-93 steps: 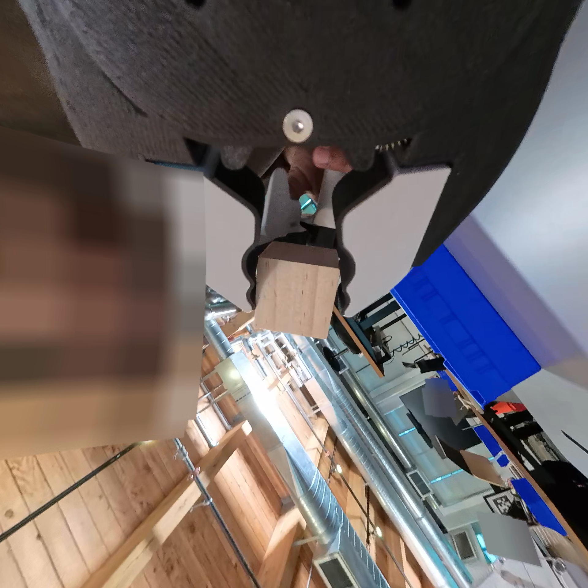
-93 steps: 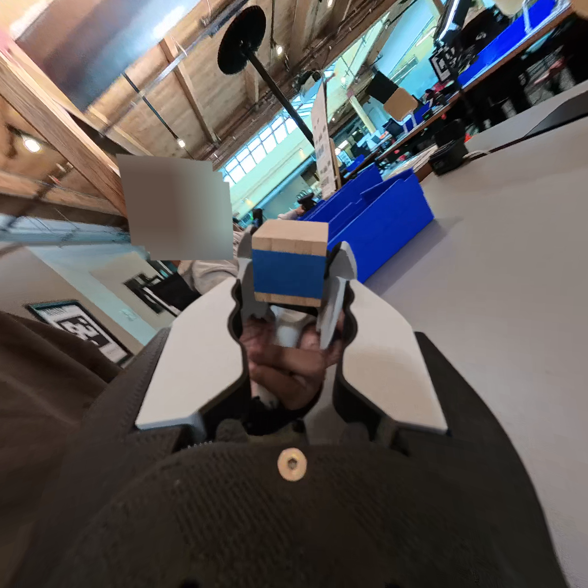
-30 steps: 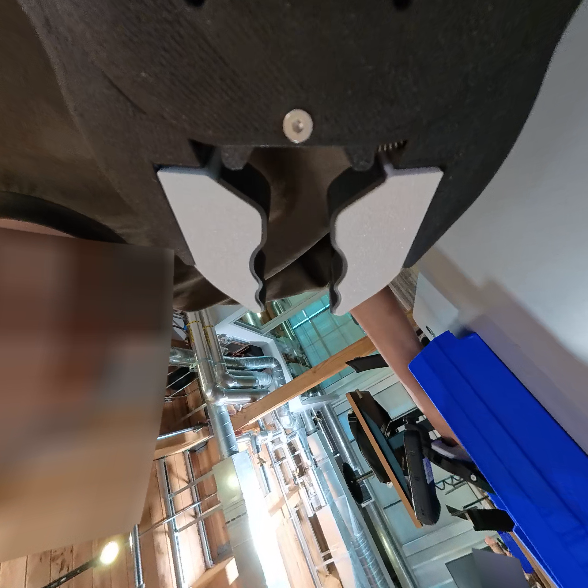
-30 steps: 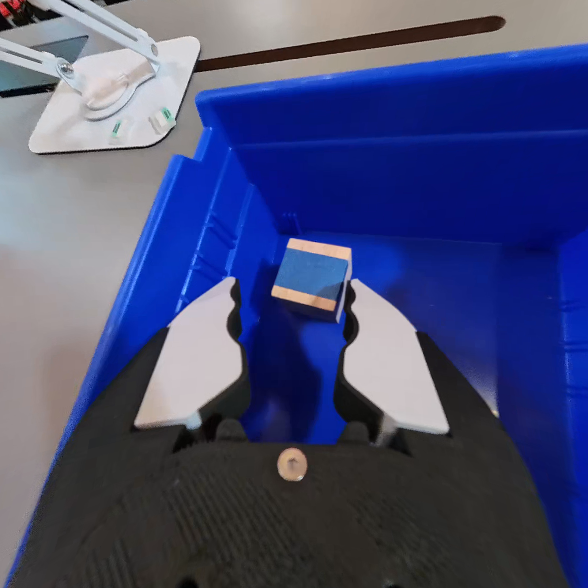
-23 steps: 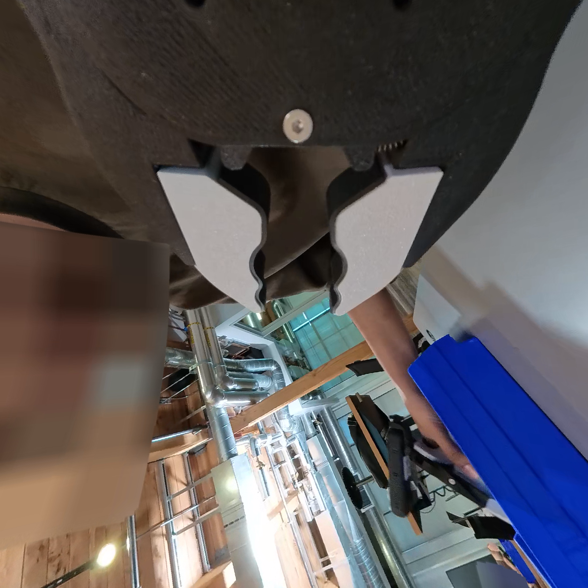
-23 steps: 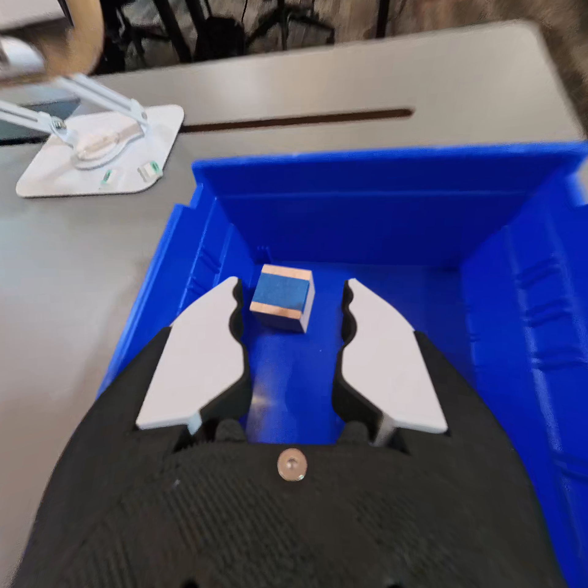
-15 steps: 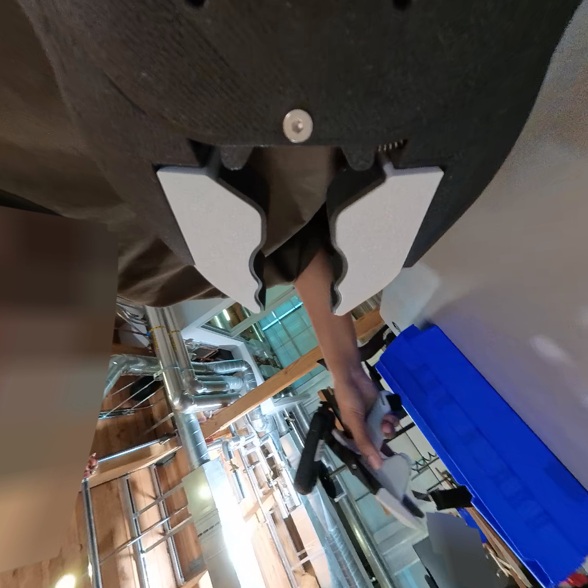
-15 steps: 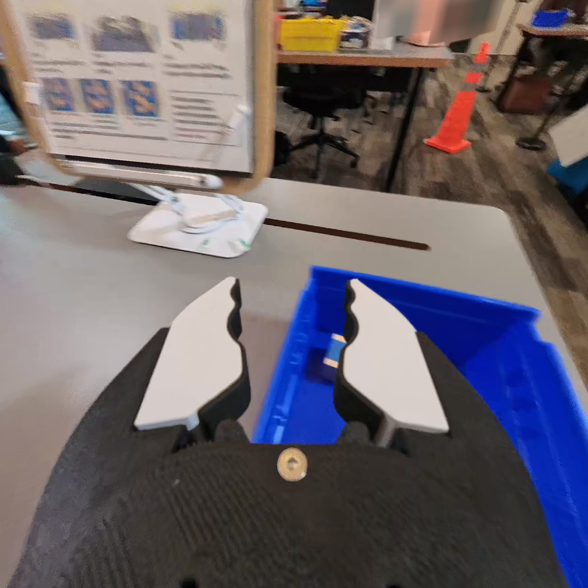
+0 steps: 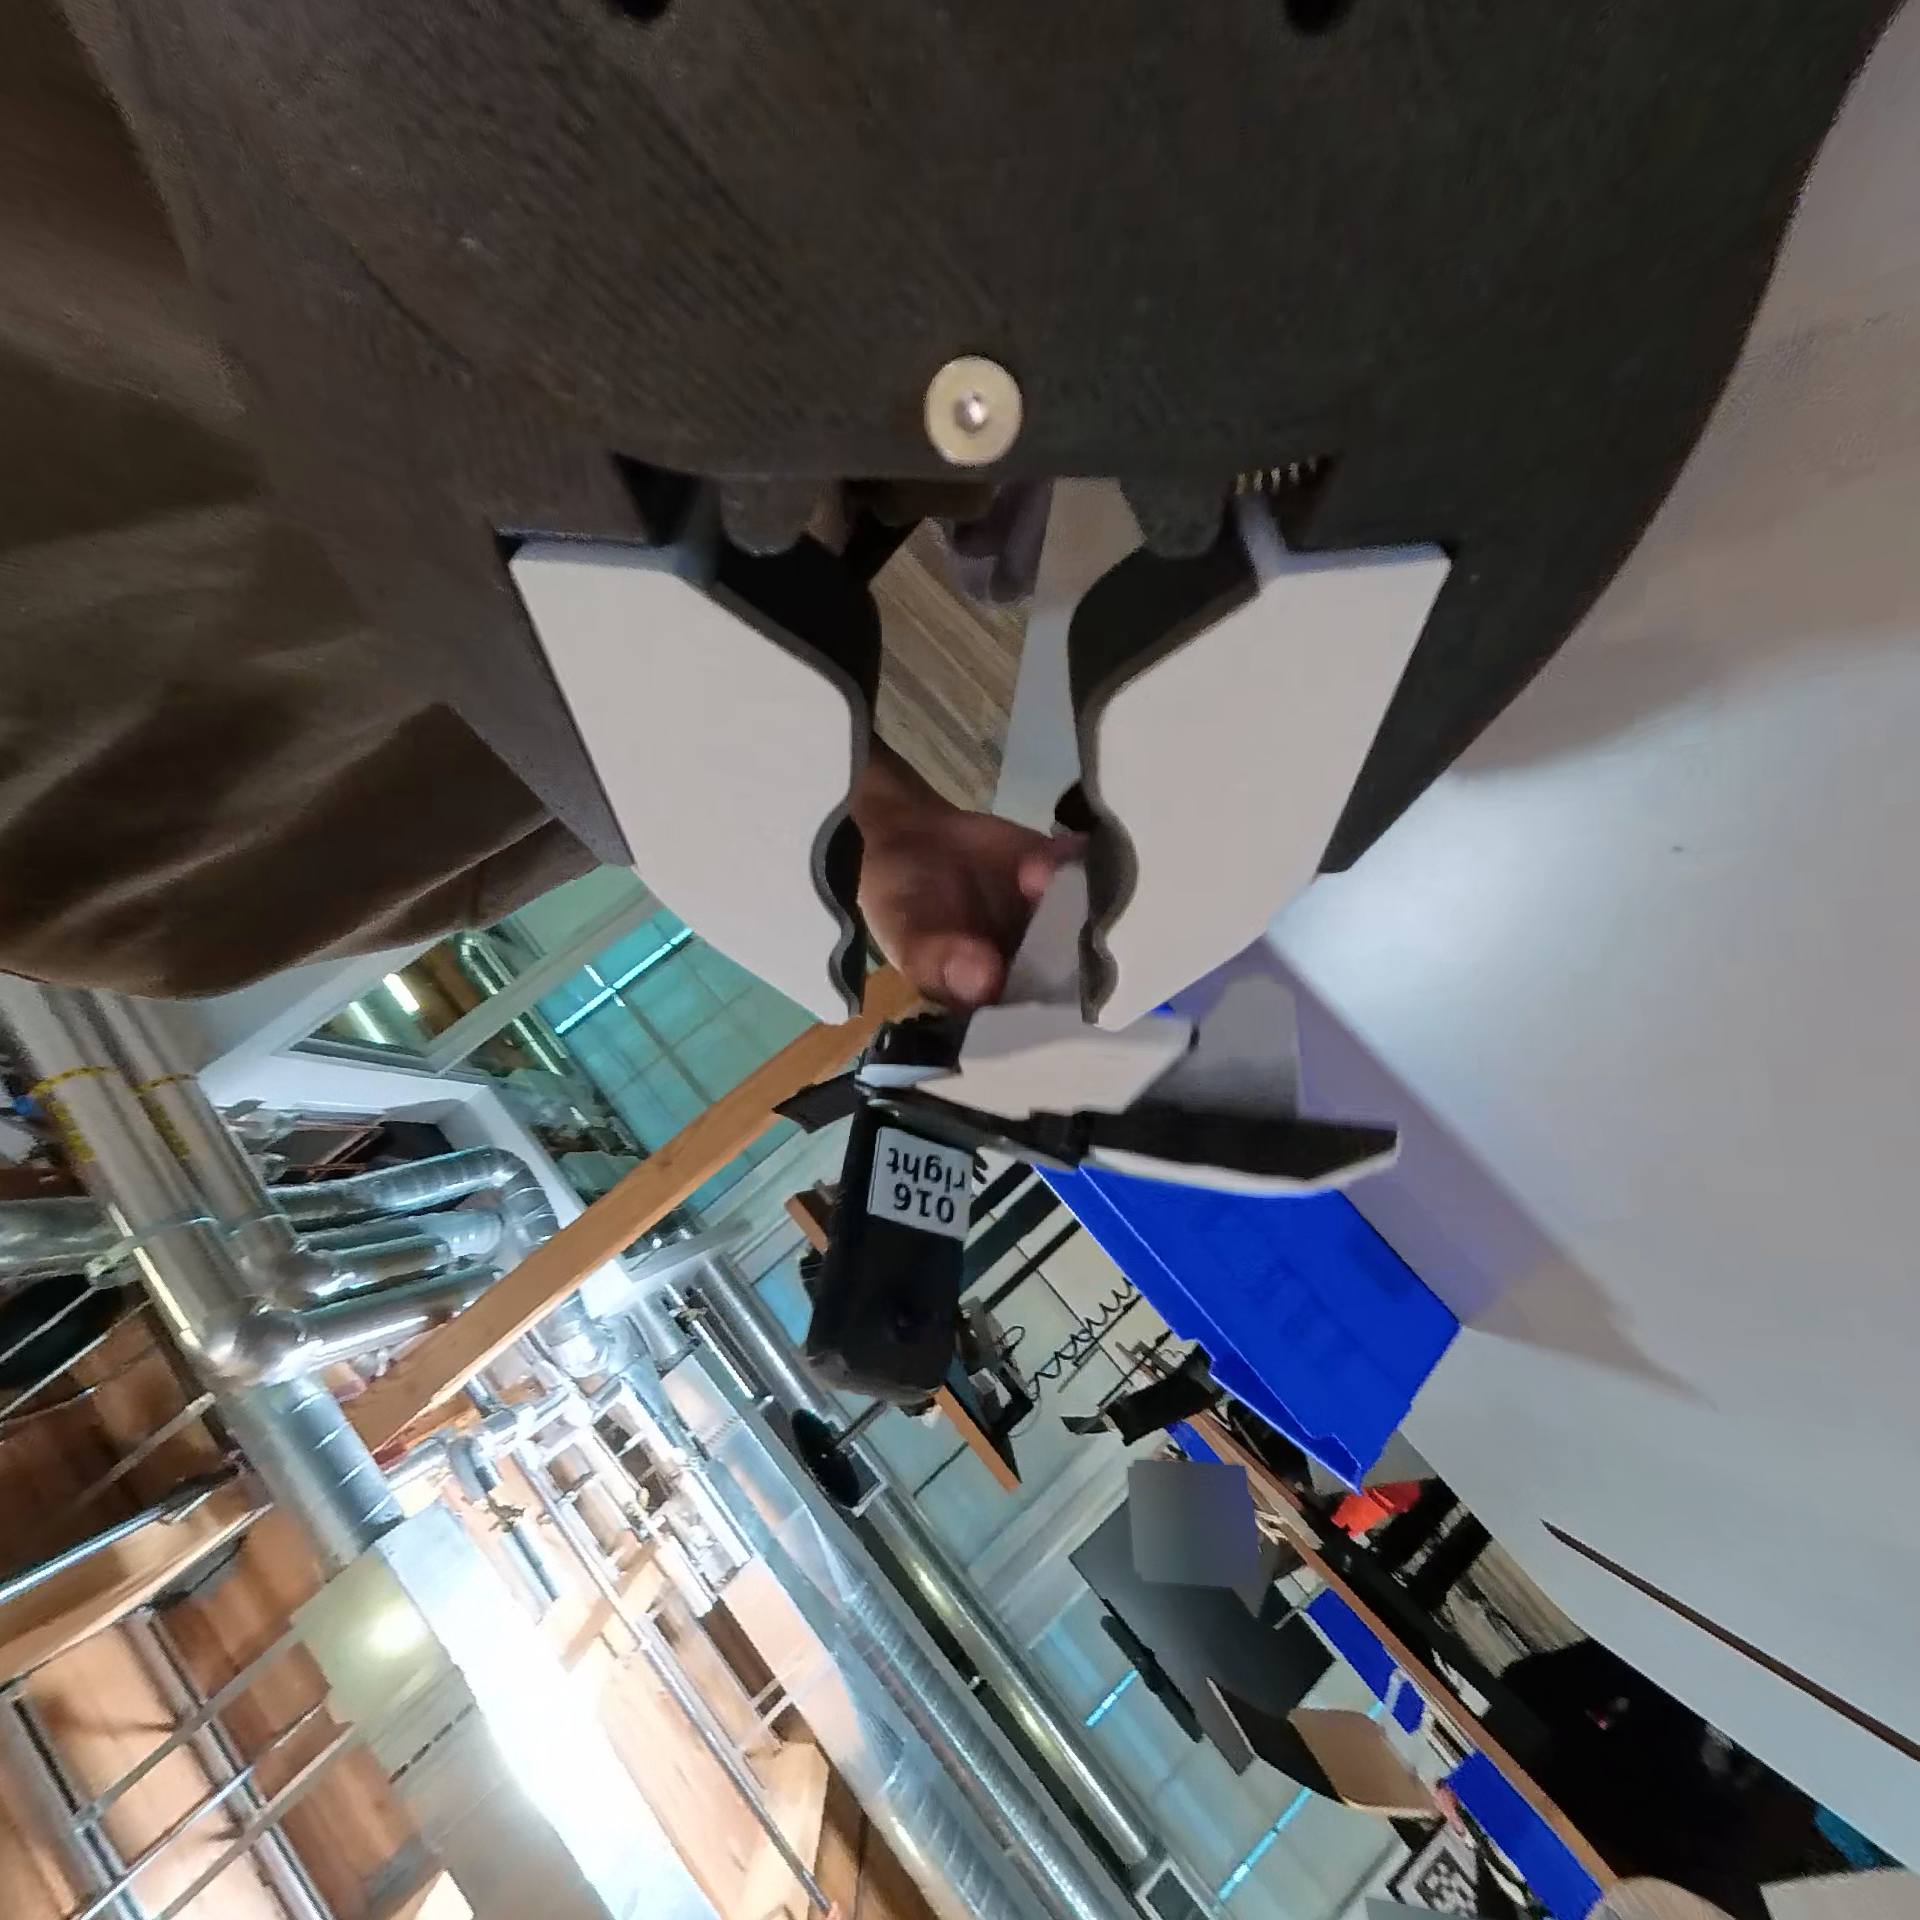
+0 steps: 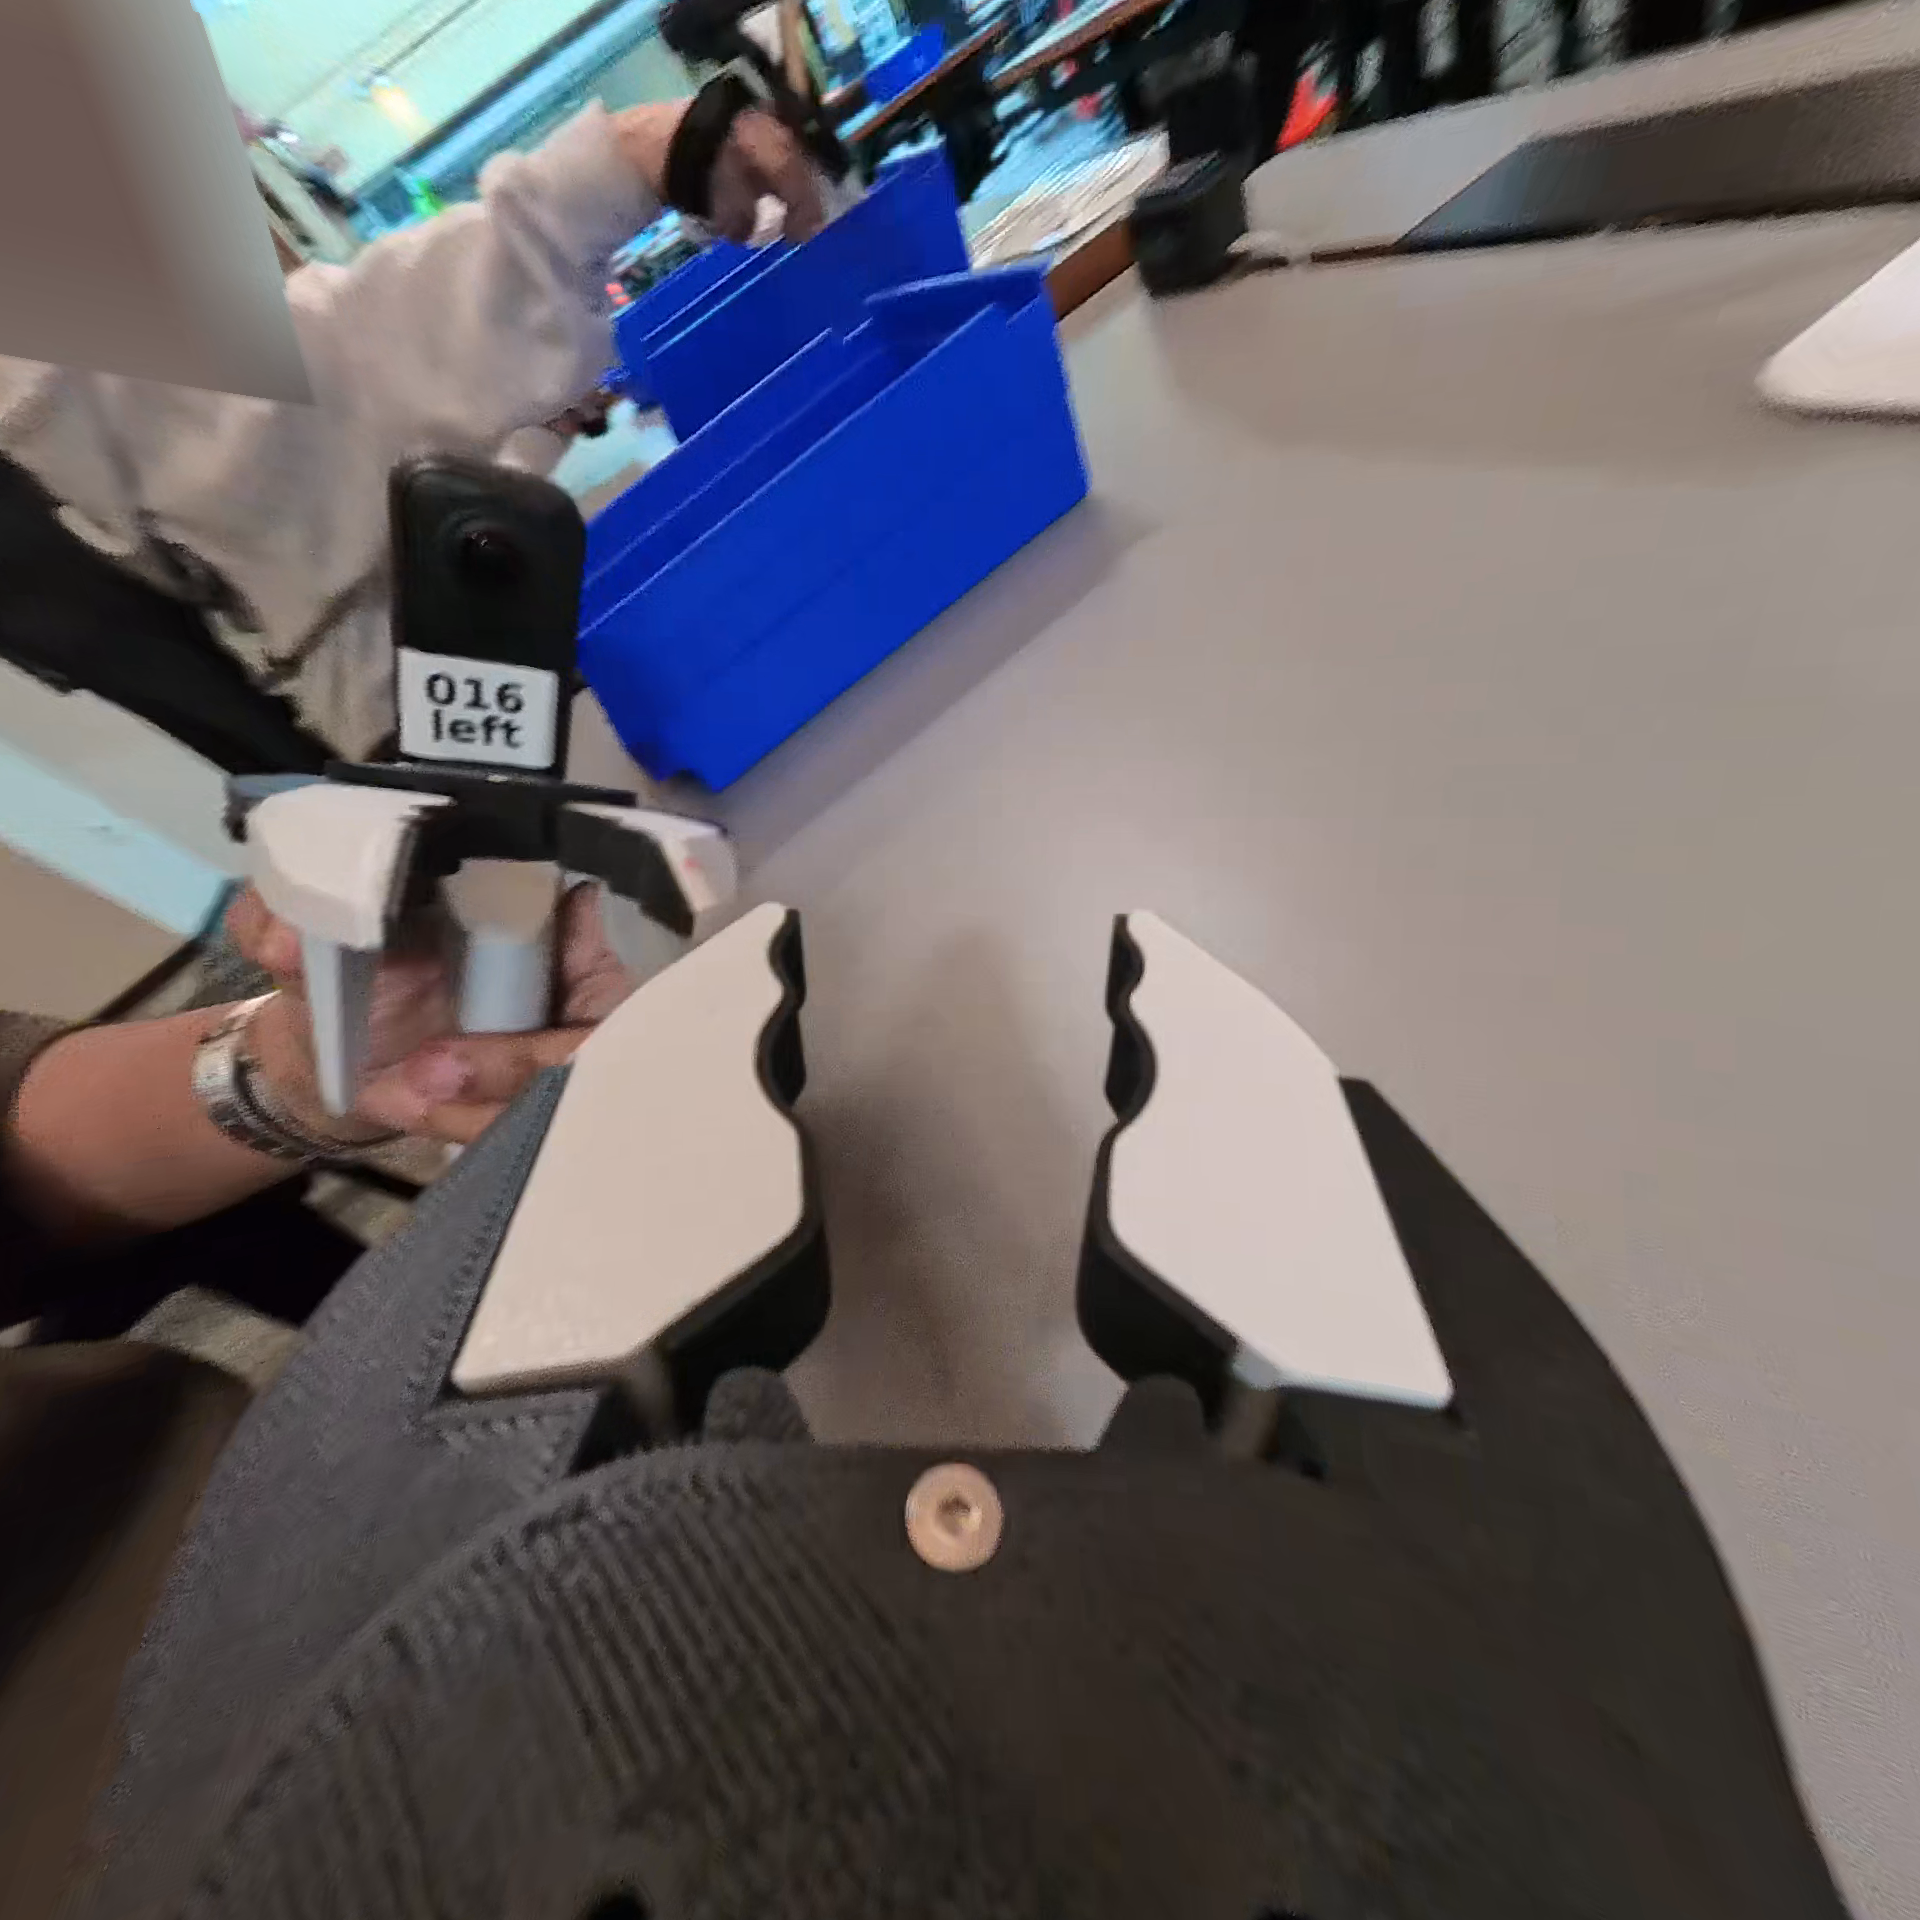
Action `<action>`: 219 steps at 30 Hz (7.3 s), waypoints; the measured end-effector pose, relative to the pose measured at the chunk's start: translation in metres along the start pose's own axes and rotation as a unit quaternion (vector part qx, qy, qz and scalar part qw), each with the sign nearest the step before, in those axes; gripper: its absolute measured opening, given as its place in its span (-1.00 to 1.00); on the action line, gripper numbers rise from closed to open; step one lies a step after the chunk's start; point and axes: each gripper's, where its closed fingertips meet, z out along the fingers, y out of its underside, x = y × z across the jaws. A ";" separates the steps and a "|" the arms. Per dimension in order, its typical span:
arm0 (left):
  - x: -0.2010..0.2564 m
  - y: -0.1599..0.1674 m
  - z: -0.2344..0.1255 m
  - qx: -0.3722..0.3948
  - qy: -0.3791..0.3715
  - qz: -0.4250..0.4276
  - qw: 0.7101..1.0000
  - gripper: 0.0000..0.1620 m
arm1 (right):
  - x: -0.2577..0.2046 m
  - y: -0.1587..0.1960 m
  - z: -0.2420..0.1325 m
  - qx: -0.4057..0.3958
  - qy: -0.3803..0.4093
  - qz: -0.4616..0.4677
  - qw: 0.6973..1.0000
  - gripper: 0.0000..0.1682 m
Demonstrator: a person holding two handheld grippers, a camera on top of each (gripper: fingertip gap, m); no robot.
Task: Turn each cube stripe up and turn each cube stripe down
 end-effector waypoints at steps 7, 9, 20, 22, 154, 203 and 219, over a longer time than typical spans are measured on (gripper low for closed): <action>-0.018 -0.033 -0.022 0.094 -0.083 0.042 0.991 -0.53 | 0.005 0.011 -0.003 -0.007 -0.008 -0.004 1.000 -0.36; -0.022 -0.041 -0.028 0.115 -0.094 0.040 0.988 -0.52 | 0.005 0.010 -0.005 -0.003 -0.016 0.009 1.000 -0.36; 0.030 -0.185 -0.183 0.358 -0.289 0.262 0.849 -0.44 | -0.006 0.026 0.002 -0.043 -0.008 -0.066 0.997 -0.36; 0.020 -0.210 -0.252 0.367 -0.407 0.243 0.800 -0.43 | -0.008 0.029 0.004 -0.049 -0.010 -0.074 0.996 -0.36; 0.017 -0.067 -0.011 0.106 0.051 -0.048 0.992 -0.49 | -0.066 -0.044 -0.033 0.192 -0.175 -0.012 0.966 0.07; 0.003 0.010 0.022 -0.041 0.089 -0.104 0.990 -0.49 | 0.178 -0.109 -0.267 0.063 0.405 -0.152 0.899 -0.40; -0.002 0.021 0.028 -0.066 0.093 -0.121 0.986 -0.50 | 0.254 0.026 -0.247 -0.112 0.375 0.095 0.915 -0.40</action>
